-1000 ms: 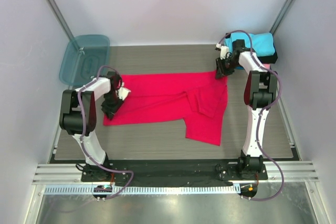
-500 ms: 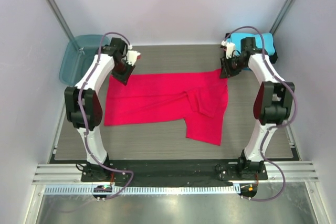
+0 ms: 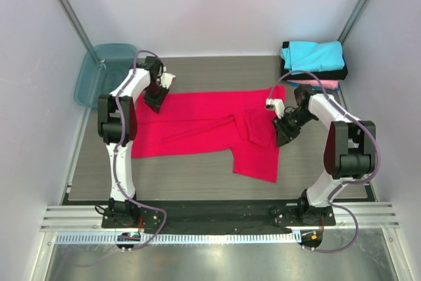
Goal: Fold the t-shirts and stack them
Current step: Fold the tshirt
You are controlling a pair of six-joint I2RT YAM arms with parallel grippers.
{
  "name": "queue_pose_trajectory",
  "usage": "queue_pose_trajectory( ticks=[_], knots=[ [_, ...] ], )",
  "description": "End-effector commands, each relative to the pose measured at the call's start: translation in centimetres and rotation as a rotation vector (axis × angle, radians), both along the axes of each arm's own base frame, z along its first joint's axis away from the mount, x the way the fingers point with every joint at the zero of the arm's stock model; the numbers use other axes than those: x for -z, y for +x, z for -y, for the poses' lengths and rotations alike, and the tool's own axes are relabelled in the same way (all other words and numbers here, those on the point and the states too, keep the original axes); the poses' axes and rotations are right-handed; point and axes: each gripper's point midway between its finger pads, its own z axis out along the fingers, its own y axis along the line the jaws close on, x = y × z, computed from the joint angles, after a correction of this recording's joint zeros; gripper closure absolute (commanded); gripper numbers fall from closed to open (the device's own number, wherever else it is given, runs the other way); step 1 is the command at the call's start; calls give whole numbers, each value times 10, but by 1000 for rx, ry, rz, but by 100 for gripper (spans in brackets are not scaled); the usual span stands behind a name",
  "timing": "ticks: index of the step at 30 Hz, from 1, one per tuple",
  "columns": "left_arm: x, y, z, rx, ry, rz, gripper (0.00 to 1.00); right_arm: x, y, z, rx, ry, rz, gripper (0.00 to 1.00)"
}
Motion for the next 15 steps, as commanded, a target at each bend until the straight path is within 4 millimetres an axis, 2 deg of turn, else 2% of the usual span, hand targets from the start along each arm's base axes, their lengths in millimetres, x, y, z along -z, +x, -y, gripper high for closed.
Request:
queue_pose_trajectory(
  ticks=[1, 8, 15],
  knots=[
    [-12, 22, -2, -20, 2, 75, 79, -1, -14, -3, -148, -23, 46, 69],
    [0, 22, -4, -17, 17, 54, 79, 38, -38, 0, -263, -96, -16, 70],
    [10, 23, -5, -17, 25, 38, 78, 56, -49, 1, -270, -129, -66, 70]
  ],
)
